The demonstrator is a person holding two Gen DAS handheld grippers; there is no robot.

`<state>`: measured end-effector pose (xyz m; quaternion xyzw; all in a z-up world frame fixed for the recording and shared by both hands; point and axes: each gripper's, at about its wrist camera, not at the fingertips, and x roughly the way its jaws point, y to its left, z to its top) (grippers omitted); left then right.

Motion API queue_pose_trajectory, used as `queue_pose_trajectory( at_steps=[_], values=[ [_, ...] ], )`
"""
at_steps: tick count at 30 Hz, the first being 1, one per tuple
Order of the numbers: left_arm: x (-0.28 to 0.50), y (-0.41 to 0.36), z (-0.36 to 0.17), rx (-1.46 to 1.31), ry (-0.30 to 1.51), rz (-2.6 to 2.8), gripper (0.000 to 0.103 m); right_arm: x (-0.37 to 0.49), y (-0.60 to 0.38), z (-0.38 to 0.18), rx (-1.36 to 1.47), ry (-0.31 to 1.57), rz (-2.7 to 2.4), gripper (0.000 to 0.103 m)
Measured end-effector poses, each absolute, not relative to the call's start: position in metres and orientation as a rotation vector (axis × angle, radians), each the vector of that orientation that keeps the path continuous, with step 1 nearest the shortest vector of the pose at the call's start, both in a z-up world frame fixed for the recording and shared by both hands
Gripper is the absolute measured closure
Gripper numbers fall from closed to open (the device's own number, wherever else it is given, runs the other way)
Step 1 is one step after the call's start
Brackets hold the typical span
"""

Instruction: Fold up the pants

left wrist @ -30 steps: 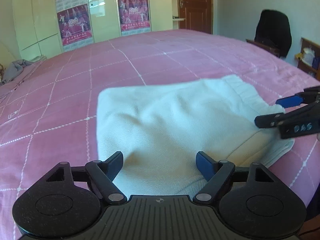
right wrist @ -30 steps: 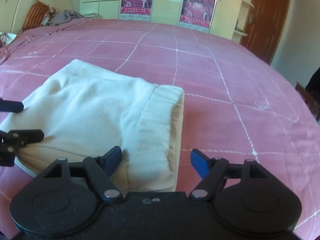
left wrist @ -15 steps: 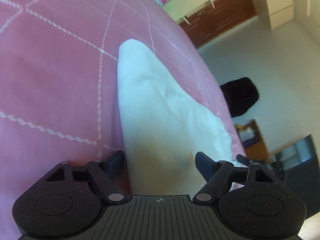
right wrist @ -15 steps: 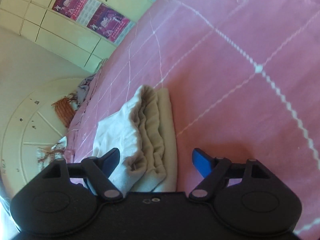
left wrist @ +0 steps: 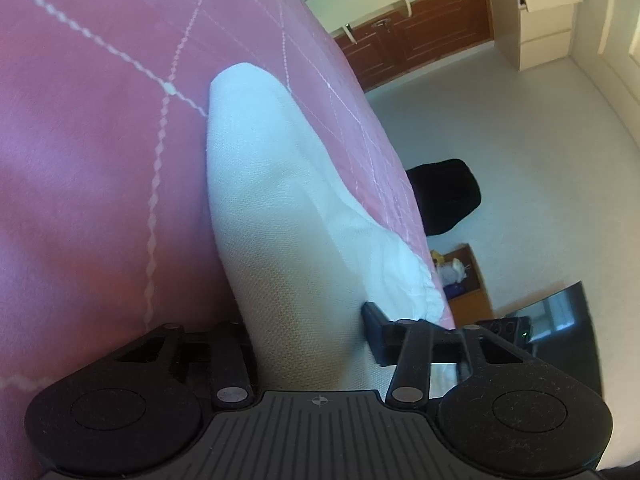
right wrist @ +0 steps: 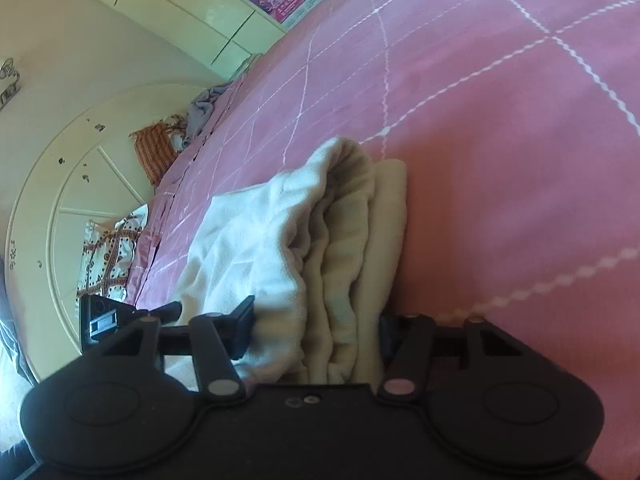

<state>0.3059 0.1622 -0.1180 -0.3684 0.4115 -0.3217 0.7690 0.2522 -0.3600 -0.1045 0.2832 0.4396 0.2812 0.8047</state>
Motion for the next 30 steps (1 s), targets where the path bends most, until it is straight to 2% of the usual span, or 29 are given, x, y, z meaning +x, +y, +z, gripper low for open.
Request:
queue_pose_trajectory(
  at_steps=[4, 10, 21, 26, 30],
  values=[
    [0.3, 0.169, -0.109, -0.809, 0.833, -0.706, 0.068, 0.251, -0.359, -0.096, 0.589, 0.939, 0.612, 0.06],
    [0.299, 0.183, -0.083, -0.801, 0.758, -0.732, 0.069, 0.262, -0.345, -0.06, 0.49, 0.892, 0.67, 0.064],
    [0.378, 0.221, -0.015, -0.726, 0.609, -0.67, 0.069, 0.349, -0.321, -0.013, 0.436, 0.797, 0.767, 0.066],
    [0.419, 0.241, -0.021, -0.755, 0.593, -0.581, 0.069, 0.43, -0.301, -0.017, 0.417, 0.809, 0.795, 0.066],
    [0.446, 0.232, -0.05, -0.73, 0.691, -0.523, 0.069, 0.472, -0.283, -0.045, 0.382, 0.872, 0.783, 0.065]
  ],
)
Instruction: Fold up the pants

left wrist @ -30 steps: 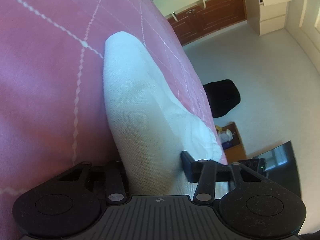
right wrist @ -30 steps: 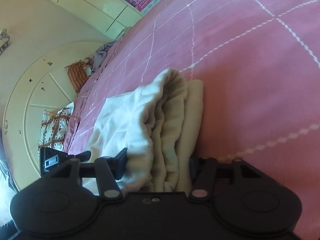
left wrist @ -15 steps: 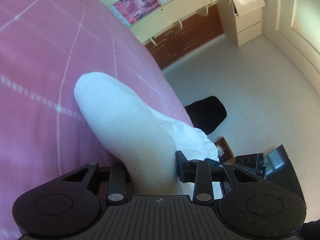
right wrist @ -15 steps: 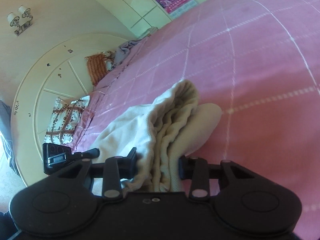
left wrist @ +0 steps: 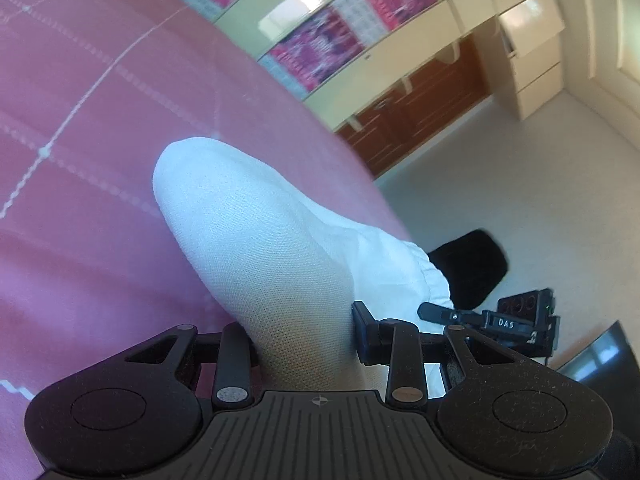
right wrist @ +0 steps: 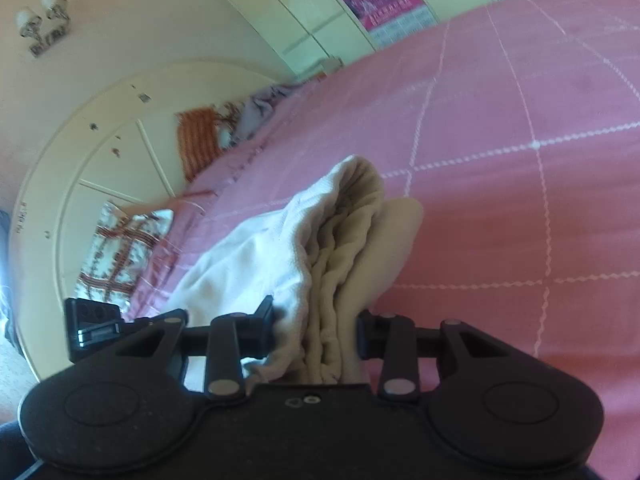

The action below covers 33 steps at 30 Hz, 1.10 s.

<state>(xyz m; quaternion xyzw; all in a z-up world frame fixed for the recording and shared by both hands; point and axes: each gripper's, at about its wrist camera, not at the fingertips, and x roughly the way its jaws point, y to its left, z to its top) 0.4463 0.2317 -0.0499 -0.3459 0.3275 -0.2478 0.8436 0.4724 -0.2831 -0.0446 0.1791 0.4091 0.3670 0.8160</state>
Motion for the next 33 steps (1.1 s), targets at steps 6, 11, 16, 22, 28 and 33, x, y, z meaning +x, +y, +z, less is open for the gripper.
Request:
queue_pose_trajectory(
  at_steps=[6, 11, 16, 22, 28, 33],
  values=[
    [0.447, 0.23, -0.084, -0.766, 0.766, -0.489, 0.058, 0.475, -0.289, -0.109, 0.384, 0.979, 0.673, 0.044],
    [0.424, 0.227, -0.068, -0.713, 0.77, -0.445, 0.054, 0.458, -0.301, -0.102, 0.372, 0.962, 0.651, 0.042],
    [0.385, 0.233, -0.038, -0.657, 0.708, -0.411, 0.054, 0.435, -0.301, -0.058, 0.26, 0.849, 0.63, 0.056],
    [0.375, 0.242, -0.013, -0.64, 0.601, -0.331, 0.054, 0.401, -0.278, -0.033, 0.096, 0.728, 0.631, 0.061],
    [0.431, 0.23, -0.013, -0.636, 0.612, -0.351, 0.054, 0.414, -0.253, -0.034, 0.067, 0.671, 0.597, 0.074],
    [0.447, 0.219, -0.053, -0.654, 0.667, -0.327, 0.054, 0.448, -0.233, -0.067, 0.076, 0.753, 0.529, 0.081]
  ],
)
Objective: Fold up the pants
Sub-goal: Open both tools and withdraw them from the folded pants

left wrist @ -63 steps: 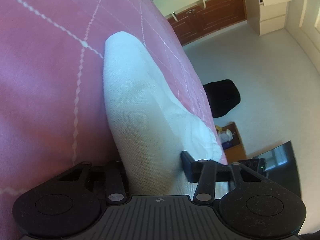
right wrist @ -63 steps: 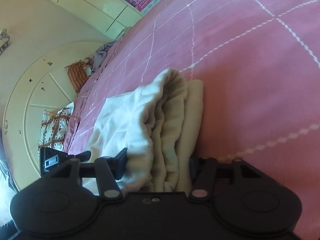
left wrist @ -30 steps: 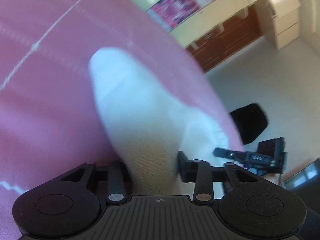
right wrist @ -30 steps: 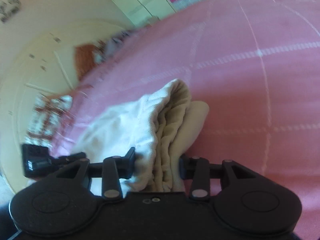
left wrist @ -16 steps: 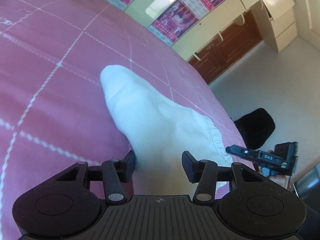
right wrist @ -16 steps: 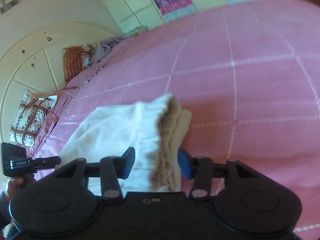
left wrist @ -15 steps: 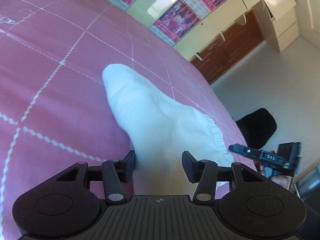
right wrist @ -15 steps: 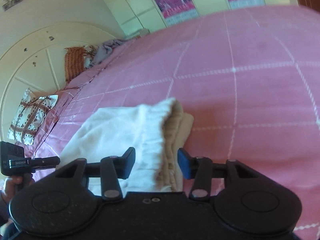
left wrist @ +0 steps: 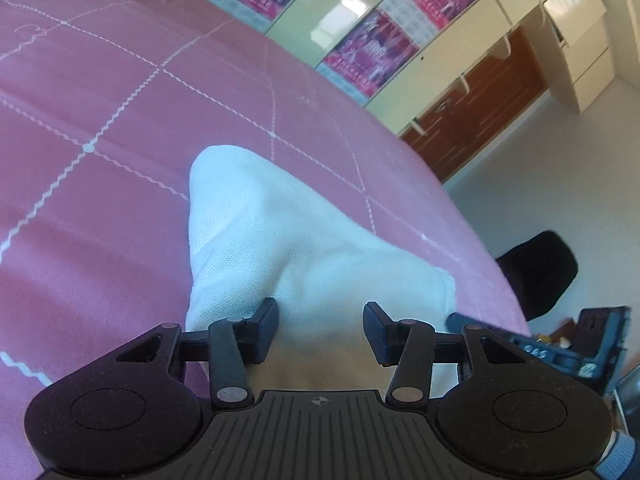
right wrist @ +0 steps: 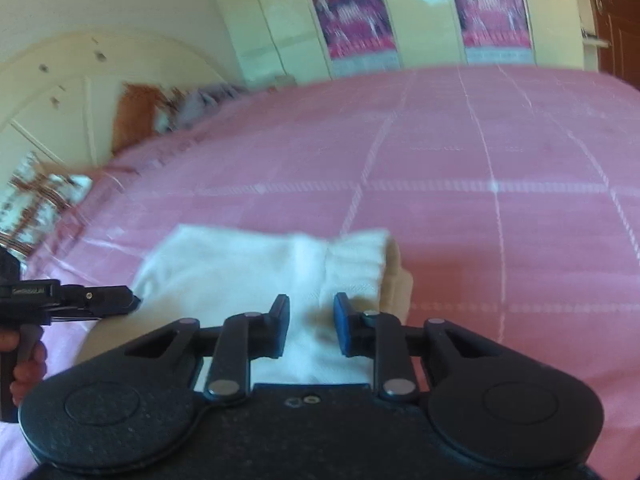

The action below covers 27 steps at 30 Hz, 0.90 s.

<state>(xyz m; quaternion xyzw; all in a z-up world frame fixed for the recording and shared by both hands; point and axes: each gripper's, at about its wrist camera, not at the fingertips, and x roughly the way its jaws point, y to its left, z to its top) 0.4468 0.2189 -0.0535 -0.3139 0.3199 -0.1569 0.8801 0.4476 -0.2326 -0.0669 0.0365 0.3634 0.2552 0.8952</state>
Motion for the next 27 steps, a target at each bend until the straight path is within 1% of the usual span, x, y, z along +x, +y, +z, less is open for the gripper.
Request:
queue_pose_trajectory(
  at_steps=[2, 5, 8, 10, 11, 12, 13, 14, 16, 18, 19, 20, 21, 22, 23, 24, 26, 27],
  values=[
    [0.442, 0.223, -0.053, -0.682, 0.658, -0.323, 0.054, 0.449, -0.233, -0.076, 0.083, 0.744, 0.526, 0.081],
    [0.424, 0.22, -0.042, -0.646, 0.63, -0.299, 0.054, 0.447, -0.242, -0.074, 0.14, 0.744, 0.53, 0.081],
    [0.396, 0.217, -0.029, -0.59, 0.569, -0.295, 0.054, 0.432, -0.249, -0.058, 0.159, 0.711, 0.525, 0.075],
    [0.389, 0.212, -0.037, -0.559, 0.625, -0.264, 0.054, 0.421, -0.253, -0.052, 0.172, 0.685, 0.543, 0.074],
    [0.391, 0.209, -0.048, -0.547, 0.673, -0.248, 0.054, 0.419, -0.251, -0.053, 0.162, 0.699, 0.545, 0.074],
    [0.388, 0.207, -0.051, -0.534, 0.675, -0.237, 0.054, 0.421, -0.248, -0.06, 0.141, 0.742, 0.53, 0.075],
    [0.385, 0.206, -0.049, -0.53, 0.671, -0.23, 0.054, 0.423, -0.243, -0.069, 0.116, 0.799, 0.514, 0.075],
    [0.382, 0.207, -0.044, -0.541, 0.672, -0.227, 0.054, 0.421, -0.24, -0.073, 0.094, 0.816, 0.502, 0.075],
    [0.367, 0.21, -0.032, -0.566, 0.651, -0.238, 0.054, 0.413, -0.24, -0.064, 0.095, 0.799, 0.484, 0.074],
    [0.345, 0.211, -0.017, -0.549, 0.622, -0.238, 0.054, 0.396, -0.251, -0.048, 0.14, 0.761, 0.486, 0.071],
    [0.332, 0.212, -0.011, -0.536, 0.61, -0.233, 0.051, 0.385, -0.256, -0.039, 0.142, 0.734, 0.486, 0.068],
    [0.315, 0.212, -0.004, -0.521, 0.6, -0.222, 0.036, 0.371, -0.263, -0.03, 0.134, 0.705, 0.479, 0.065],
    [0.298, 0.211, 0.003, -0.505, 0.587, -0.213, 0.028, 0.356, -0.271, -0.021, 0.13, 0.684, 0.463, 0.054],
    [0.279, 0.209, 0.011, -0.478, 0.571, -0.192, 0.019, 0.342, -0.278, -0.014, 0.137, 0.669, 0.45, 0.037],
    [0.262, 0.205, 0.019, -0.451, 0.561, -0.175, 0.018, 0.325, -0.287, -0.005, 0.147, 0.656, 0.434, 0.03],
    [0.246, 0.201, 0.026, -0.423, 0.569, -0.171, 0.018, 0.308, -0.293, 0.002, 0.146, 0.646, 0.421, 0.026],
    [0.217, 0.19, 0.04, -0.379, 0.578, -0.155, 0.018, 0.272, -0.304, 0.014, 0.138, 0.633, 0.403, 0.026],
    [0.201, 0.184, 0.048, -0.361, 0.574, -0.153, 0.014, 0.255, -0.308, 0.02, 0.133, 0.639, 0.403, 0.026]
  ],
)
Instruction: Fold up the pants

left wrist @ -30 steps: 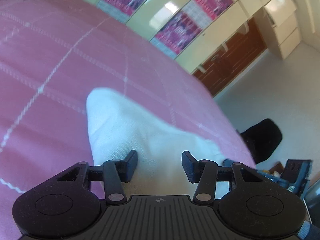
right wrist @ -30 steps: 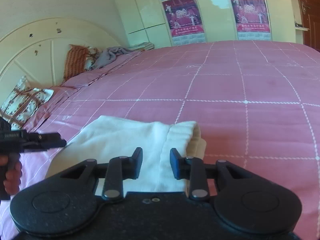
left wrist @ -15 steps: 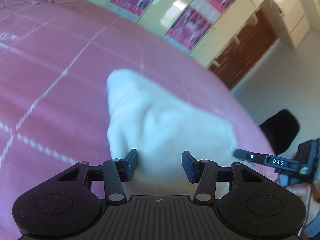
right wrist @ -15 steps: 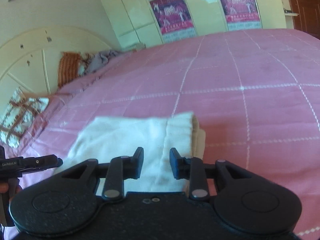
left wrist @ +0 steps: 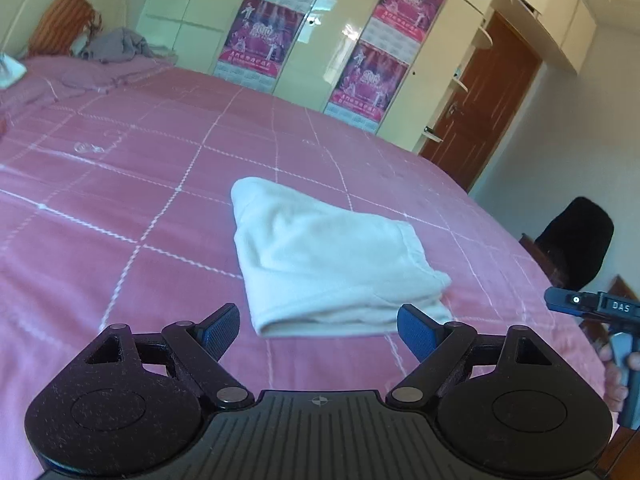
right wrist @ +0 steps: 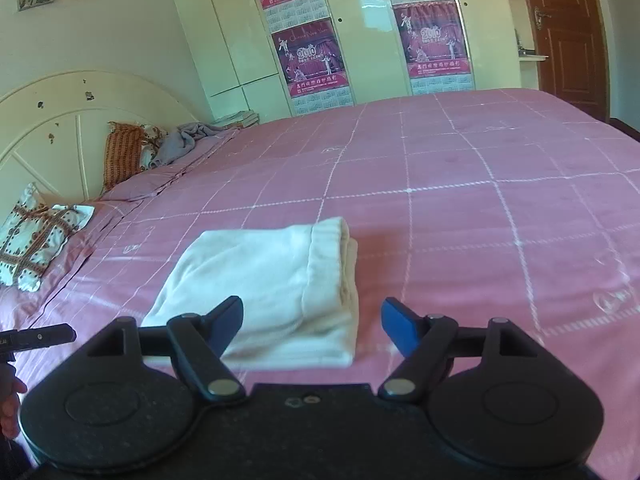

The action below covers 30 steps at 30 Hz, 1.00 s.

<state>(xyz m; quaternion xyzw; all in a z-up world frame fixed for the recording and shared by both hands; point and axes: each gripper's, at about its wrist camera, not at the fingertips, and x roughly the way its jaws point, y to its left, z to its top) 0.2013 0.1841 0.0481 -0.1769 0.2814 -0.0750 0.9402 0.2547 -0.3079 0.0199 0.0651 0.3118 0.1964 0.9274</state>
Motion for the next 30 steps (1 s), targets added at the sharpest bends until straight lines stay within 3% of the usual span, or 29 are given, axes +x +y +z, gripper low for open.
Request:
queue_pose_trajectory(
  at_steps=[2, 6, 11, 17, 30],
  values=[
    [0.175, 0.172, 0.063, -0.327, 0.575, -0.157, 0.001, 0.223, -0.31, 0.029, 0.118, 0.638, 0.391, 0.021],
    [0.129, 0.147, 0.094, -0.281, 0.585, -0.127, 0.0, 0.161, -0.304, 0.056, 0.097, 0.619, 0.367, 0.0],
    [0.082, 0.121, 0.121, -0.233, 0.56, -0.14, 0.0, 0.102, -0.283, 0.09, 0.068, 0.584, 0.332, 0.0],
    [0.054, 0.116, 0.131, -0.235, 0.557, -0.14, 0.0, 0.053, -0.256, 0.094, -0.037, 0.543, 0.302, 0.0],
    [0.033, 0.112, 0.148, -0.196, 0.488, -0.144, 0.0, 0.029, -0.246, 0.099, -0.049, 0.479, 0.279, 0.0]
  ],
)
